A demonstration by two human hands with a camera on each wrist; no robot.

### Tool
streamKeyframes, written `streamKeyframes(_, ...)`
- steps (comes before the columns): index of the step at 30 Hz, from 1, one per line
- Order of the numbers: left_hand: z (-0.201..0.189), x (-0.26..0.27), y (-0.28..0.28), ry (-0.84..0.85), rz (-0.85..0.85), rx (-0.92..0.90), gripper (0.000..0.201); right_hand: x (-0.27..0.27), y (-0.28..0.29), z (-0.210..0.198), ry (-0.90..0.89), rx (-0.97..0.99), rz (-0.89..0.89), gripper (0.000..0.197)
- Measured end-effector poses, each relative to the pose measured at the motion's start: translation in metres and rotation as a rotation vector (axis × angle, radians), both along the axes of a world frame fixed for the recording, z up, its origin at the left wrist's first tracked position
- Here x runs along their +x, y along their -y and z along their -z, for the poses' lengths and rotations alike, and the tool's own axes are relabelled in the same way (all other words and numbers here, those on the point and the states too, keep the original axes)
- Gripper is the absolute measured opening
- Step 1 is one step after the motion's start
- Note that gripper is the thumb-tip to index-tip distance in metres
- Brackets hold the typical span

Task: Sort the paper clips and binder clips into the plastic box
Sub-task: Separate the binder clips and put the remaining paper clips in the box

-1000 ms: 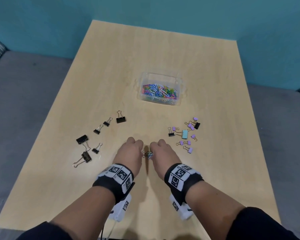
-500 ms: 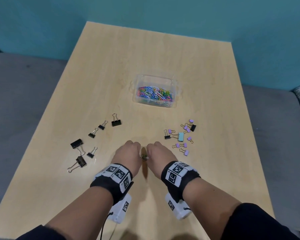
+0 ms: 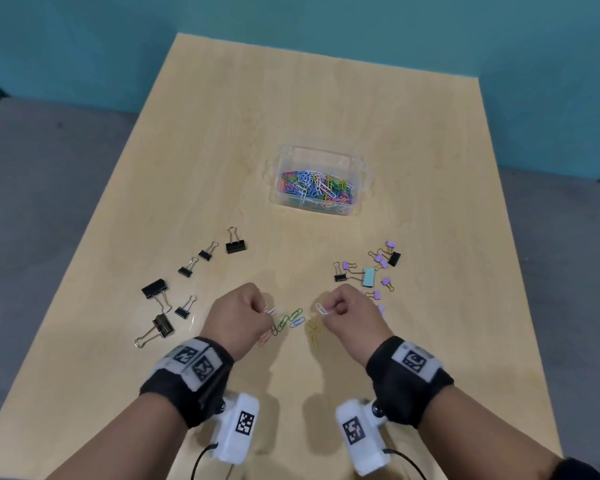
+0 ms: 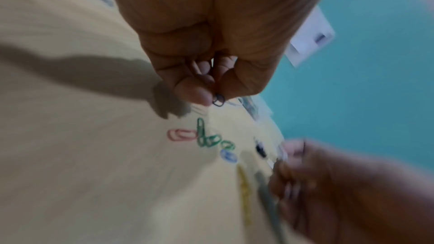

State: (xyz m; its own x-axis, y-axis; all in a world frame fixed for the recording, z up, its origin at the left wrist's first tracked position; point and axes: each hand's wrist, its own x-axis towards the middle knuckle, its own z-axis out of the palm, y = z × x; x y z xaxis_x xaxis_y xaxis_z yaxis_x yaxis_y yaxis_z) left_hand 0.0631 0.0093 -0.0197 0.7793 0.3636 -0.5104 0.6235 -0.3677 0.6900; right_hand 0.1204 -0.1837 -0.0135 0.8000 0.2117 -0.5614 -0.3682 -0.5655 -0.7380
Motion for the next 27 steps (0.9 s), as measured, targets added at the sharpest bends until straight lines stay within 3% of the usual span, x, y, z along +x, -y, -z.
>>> streamKeyframes(4,-0.007,-0.009,-0.011,0.067,-0.362,-0.742,0.025,0.005,0.014,-0.012,-0.443,0.511,0.475,0.025)
streamKeyframes(7,-0.016,-0.008,-0.014,0.054,-0.467,-1.084,0.028,0.007,0.015,-0.015,-0.548,0.613,0.465,0.032)
streamKeyframes(11,-0.014,-0.007,-0.014,0.059,-0.554,-1.247,0.015,0.009,0.008,-0.017,-0.607,0.615,0.363,0.023)
streamKeyframes(13,-0.012,-0.005,-0.011,0.038,-0.569,-1.193,0.011,0.009,0.002,-0.017,-0.534,0.492,0.287,0.015)
streamKeyframes(14,-0.009,-0.004,-0.01,0.012,-0.565,-1.108,0.015,0.008,-0.001,-0.016,-0.411,0.331,0.172,0.011)
streamKeyframes(16,-0.006,-0.004,-0.007,-0.008,-0.438,-0.778,0.02,0.005,-0.006,-0.013,-0.075,-0.076,-0.175,0.01)
streamKeyframes(18,-0.004,-0.007,-0.003,-0.037,-0.139,-0.314,0.023,0.001,-0.012,-0.01,0.132,-0.347,-0.489,0.015)
streamKeyframes(20,-0.003,-0.014,0.004,-0.103,0.138,0.066,0.026,-0.001,-0.017,-0.007,0.211,-0.414,-0.609,0.012)
streamKeyframes(21,-0.002,-0.017,0.008,-0.127,0.22,0.167,0.026,-0.002,-0.019,-0.006,0.23,-0.426,-0.623,0.013)
streamKeyframes(27,0.007,-0.022,0.021,-0.13,0.369,0.339,0.027,-0.002,-0.029,0.005,0.225,-0.483,-0.636,0.015)
